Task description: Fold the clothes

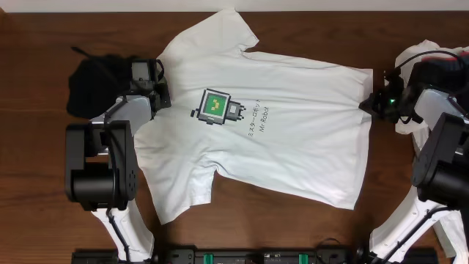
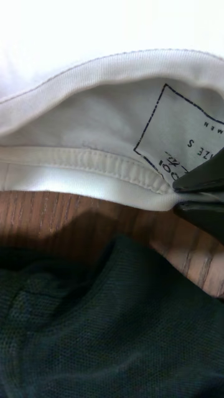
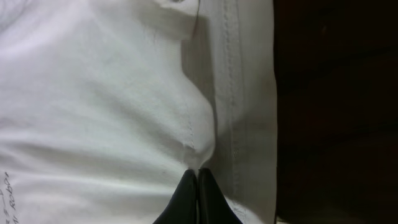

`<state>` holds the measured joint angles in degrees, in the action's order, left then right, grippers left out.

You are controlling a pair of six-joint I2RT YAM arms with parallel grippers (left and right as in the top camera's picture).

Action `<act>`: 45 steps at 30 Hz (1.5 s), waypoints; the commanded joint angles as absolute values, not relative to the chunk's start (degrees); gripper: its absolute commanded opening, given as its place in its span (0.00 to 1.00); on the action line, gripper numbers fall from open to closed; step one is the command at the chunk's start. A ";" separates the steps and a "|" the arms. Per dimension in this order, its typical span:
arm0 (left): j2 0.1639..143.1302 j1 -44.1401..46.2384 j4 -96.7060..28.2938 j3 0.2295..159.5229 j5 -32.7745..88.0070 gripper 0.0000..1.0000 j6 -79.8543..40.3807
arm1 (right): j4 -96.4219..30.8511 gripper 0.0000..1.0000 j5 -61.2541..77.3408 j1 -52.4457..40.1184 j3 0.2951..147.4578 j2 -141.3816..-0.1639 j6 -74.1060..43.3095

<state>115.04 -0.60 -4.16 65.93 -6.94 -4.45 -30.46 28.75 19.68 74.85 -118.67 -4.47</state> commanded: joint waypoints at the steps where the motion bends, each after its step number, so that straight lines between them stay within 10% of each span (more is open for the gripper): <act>1: 116.95 -1.39 -5.48 65.25 -10.15 0.06 -4.08 | -30.72 0.01 28.56 20.29 75.09 -118.85 -2.42; 45: 116.95 -1.39 -5.45 65.25 -10.15 0.06 -4.10 | -34.06 0.01 30.04 25.15 78.72 -118.50 0.99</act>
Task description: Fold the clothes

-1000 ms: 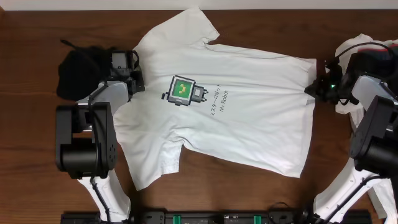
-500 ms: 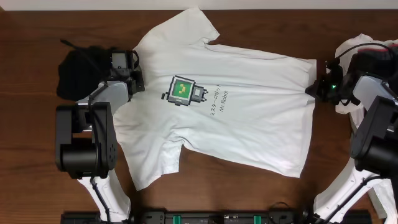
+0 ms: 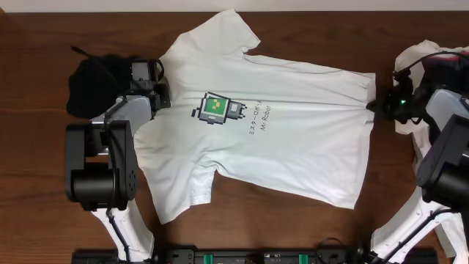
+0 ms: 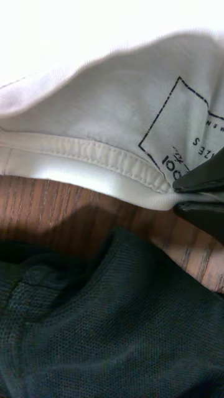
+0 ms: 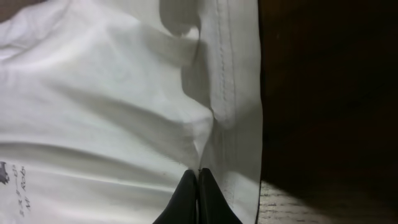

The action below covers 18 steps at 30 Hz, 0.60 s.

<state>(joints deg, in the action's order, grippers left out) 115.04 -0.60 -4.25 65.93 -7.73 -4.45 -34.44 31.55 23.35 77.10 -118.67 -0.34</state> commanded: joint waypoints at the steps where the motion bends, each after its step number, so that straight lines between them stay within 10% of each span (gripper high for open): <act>1: 116.95 -1.39 -5.45 65.25 -10.15 0.06 -4.10 | -34.06 0.01 30.04 25.30 78.76 -118.50 0.99; 18: 116.95 -1.37 -5.39 65.25 -10.13 0.07 -4.78 | -34.81 0.01 30.06 25.52 78.74 -118.50 1.85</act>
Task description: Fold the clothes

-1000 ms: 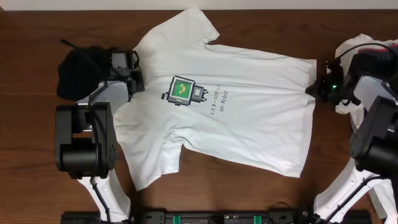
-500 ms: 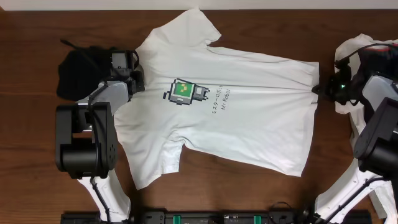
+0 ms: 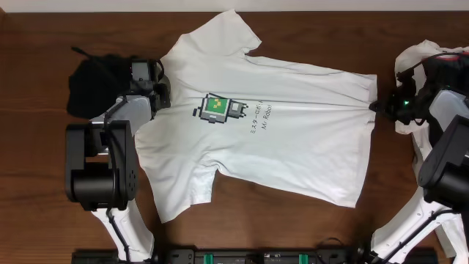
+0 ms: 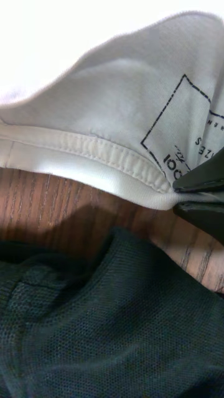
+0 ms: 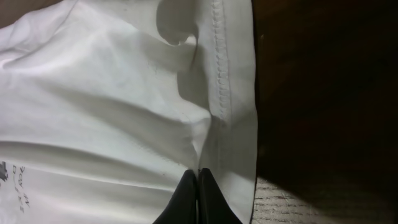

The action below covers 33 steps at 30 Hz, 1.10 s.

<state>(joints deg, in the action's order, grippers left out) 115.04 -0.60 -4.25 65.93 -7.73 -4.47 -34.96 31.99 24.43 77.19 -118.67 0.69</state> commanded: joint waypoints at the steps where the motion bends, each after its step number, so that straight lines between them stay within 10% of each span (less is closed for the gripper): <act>1: 116.95 -1.37 -5.32 65.25 -10.11 0.07 -4.78 | -34.83 0.01 30.06 25.34 78.74 -118.50 1.85; 12: 116.95 -1.37 -5.02 65.25 -10.11 0.17 -4.78 | -34.41 0.01 29.93 23.75 78.74 -118.50 2.48; 22: 116.95 -1.37 -4.21 65.25 -10.11 0.61 -4.78 | -34.50 0.01 29.74 23.75 78.74 -118.50 2.94; 33: 116.95 -1.37 -4.14 65.25 -10.11 0.70 -4.97 | -34.74 0.01 26.70 23.75 78.74 -118.50 3.95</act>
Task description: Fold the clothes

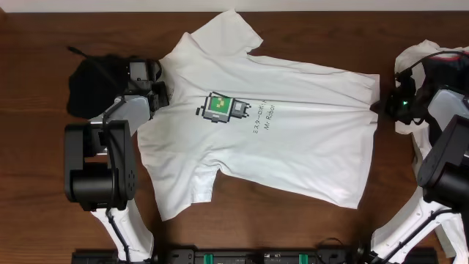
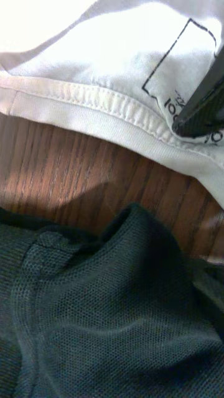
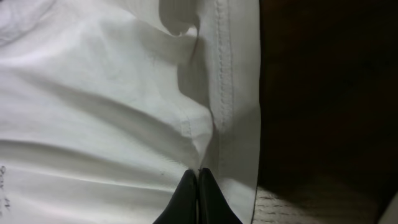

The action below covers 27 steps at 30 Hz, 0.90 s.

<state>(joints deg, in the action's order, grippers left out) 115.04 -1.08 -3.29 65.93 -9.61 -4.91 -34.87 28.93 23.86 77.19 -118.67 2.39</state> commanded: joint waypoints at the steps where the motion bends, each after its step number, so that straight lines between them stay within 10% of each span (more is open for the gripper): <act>1: 116.95 -1.37 -4.14 65.25 -10.11 0.70 -4.97 | -34.72 0.01 26.26 23.75 78.74 -118.50 3.95; 16: 116.95 -1.32 -3.55 65.28 -9.52 0.59 -5.69 | -34.54 0.01 25.04 23.53 78.74 -118.52 3.97; 27: 116.95 -1.32 -3.79 65.25 -9.54 0.70 -6.70 | -34.61 0.01 22.22 23.55 78.72 -118.52 3.97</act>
<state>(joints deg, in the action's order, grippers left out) 115.04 -0.97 -3.05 65.93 -8.99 -6.24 -34.87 25.93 23.81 77.19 -118.67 2.83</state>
